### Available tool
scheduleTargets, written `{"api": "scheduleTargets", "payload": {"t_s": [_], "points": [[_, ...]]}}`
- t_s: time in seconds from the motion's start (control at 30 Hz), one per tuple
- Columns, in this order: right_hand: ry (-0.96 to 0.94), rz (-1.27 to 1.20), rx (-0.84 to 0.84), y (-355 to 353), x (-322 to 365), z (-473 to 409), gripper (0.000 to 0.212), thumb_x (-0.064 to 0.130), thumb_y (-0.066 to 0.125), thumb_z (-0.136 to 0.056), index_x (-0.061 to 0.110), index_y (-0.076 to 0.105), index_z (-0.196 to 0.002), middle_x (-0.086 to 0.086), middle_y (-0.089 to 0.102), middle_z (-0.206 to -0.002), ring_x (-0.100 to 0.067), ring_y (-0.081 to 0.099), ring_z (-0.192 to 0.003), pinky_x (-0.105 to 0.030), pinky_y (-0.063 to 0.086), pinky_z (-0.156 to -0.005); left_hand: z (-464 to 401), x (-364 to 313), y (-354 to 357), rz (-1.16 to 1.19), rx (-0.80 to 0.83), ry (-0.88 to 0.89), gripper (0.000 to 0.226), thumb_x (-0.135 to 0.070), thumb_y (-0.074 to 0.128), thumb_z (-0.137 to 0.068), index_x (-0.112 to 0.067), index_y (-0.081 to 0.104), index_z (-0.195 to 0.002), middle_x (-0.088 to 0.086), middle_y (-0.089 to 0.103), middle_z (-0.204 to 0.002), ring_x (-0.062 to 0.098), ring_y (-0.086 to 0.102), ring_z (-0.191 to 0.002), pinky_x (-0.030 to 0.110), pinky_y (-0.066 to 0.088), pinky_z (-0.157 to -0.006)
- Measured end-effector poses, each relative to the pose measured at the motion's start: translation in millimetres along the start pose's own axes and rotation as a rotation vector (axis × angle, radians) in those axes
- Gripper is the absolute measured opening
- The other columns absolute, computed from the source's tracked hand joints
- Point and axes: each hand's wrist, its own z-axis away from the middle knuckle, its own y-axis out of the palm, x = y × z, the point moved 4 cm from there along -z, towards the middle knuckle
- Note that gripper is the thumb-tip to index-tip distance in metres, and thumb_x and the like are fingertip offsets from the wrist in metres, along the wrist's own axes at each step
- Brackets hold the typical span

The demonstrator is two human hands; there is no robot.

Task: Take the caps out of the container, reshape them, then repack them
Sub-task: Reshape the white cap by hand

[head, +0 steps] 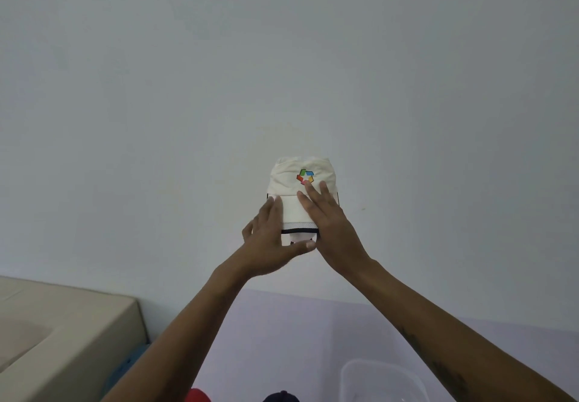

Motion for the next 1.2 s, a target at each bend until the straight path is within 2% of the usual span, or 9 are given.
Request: {"api": "scheduleTargets", "payload": {"t_s": [0.07, 0.3, 0.4, 0.6, 0.67, 0.83, 1.0, 1.13, 1.2], "points": [[-0.017, 0.01, -0.007, 1.9, 3.1, 0.3, 0.067, 0.025, 0.013, -0.084, 0.01, 0.037, -0.145, -0.003, 0.025, -0.156, -0.026, 0.012, -0.147, -0.034, 0.039, -0.104, -3.1, 0.9, 2.7, -0.119, -0.061, -0.025, 0.097, -0.049, 0.055, -0.088, -0.01, -0.008, -0.15, 0.008, -0.004, -0.16, 0.023, 0.0, -0.148, 0.04, 0.007, -0.117], [0.077, -0.158, -0.137, 9.9, 5.1, 8.7, 0.066, -0.002, 0.029, -0.082, 0.011, 0.033, -0.146, -0.002, 0.021, -0.158, -0.024, 0.005, -0.148, -0.04, 0.021, -0.118, -8.0, -13.7, 6.5, 0.049, -0.316, -0.029, 0.076, -0.015, 0.058, -0.09, -0.005, 0.012, -0.149, 0.017, 0.021, -0.153, 0.035, 0.027, -0.14, 0.046, 0.045, -0.102], [0.13, -0.199, -0.141, 15.0, 3.4, 12.0, 0.076, -0.011, 0.042, -0.079, 0.011, 0.024, -0.15, 0.001, 0.013, -0.16, -0.019, -0.001, -0.149, -0.05, 0.024, -0.117, -7.7, -18.3, 9.1, 0.025, -0.376, -0.029, 0.068, -0.001, 0.047, -0.092, 0.0, 0.009, -0.149, 0.019, 0.013, -0.156, 0.034, 0.018, -0.145, 0.043, 0.032, -0.113], [0.193, -0.259, -0.26, 14.4, 13.1, 15.6, 0.076, -0.012, 0.038, -0.079, 0.008, 0.02, -0.15, -0.002, 0.014, -0.16, -0.021, 0.002, -0.149, -0.053, 0.026, -0.115, 1.7, -35.2, 14.0, 0.176, -0.421, 0.021, 0.063, -0.019, 0.036, -0.1, -0.006, 0.0, -0.151, 0.011, 0.007, -0.16, 0.022, 0.007, -0.148, 0.039, 0.02, -0.119], [0.238, -0.375, -0.303, 15.7, 14.2, 18.3, 0.074, -0.011, 0.038, -0.082, 0.01, 0.019, -0.151, 0.001, 0.012, -0.16, -0.017, 0.001, -0.149, -0.053, 0.027, -0.114, -1.4, -34.1, 14.8, 0.228, -0.451, 0.018, 0.054, -0.032, 0.02, -0.101, -0.014, 0.012, -0.151, 0.003, 0.02, -0.157, 0.017, 0.02, -0.145, 0.034, 0.026, -0.117], [0.261, -0.48, -0.321, 17.0, 19.2, 20.5, 0.072, -0.006, 0.035, -0.081, 0.01, 0.02, -0.15, 0.003, 0.009, -0.16, -0.011, -0.001, -0.148, -0.05, 0.018, -0.118, -2.0, -22.7, 23.9, 0.315, -0.419, 0.054, 0.041, -0.023, 0.04, -0.095, -0.022, 0.039, -0.136, -0.007, 0.053, -0.129, 0.007, 0.052, -0.115, 0.034, 0.048, -0.098], [0.231, -0.424, -0.245, 17.1, 19.2, 16.0, 0.076, -0.002, 0.036, -0.077, 0.009, 0.018, -0.15, 0.001, 0.012, -0.16, -0.009, 0.0, -0.148, -0.05, 0.024, -0.116, 0.2, -15.8, 17.5, 0.316, -0.425, 0.055, 0.057, -0.034, 0.033, -0.088, -0.011, 0.034, -0.14, 0.004, 0.049, -0.134, 0.018, 0.049, -0.12, 0.041, 0.046, -0.1], [0.224, -0.246, -0.24, 12.7, 16.3, 12.3, 0.069, 0.023, 0.029, -0.084, 0.006, 0.021, -0.15, -0.004, 0.014, -0.159, -0.017, 0.006, -0.148, -0.044, 0.022, -0.118, 1.3, -10.0, 10.6, 0.291, -0.396, 0.008, 0.072, -0.043, 0.034, -0.08, -0.007, 0.03, -0.143, 0.008, 0.043, -0.139, 0.021, 0.045, -0.124, 0.017, 0.042, -0.093], [0.244, -0.179, -0.244, 14.1, 16.0, 14.6, 0.066, 0.019, 0.035, -0.086, 0.007, 0.022, -0.15, -0.007, 0.014, -0.159, -0.021, 0.006, -0.148, -0.046, 0.019, -0.119, 0.6, -8.3, 10.9, 0.295, -0.347, 0.006, 0.07, -0.034, 0.04, -0.082, -0.008, 0.025, -0.145, 0.01, 0.039, -0.144, 0.023, 0.042, -0.128, 0.022, 0.043, -0.099]]}}
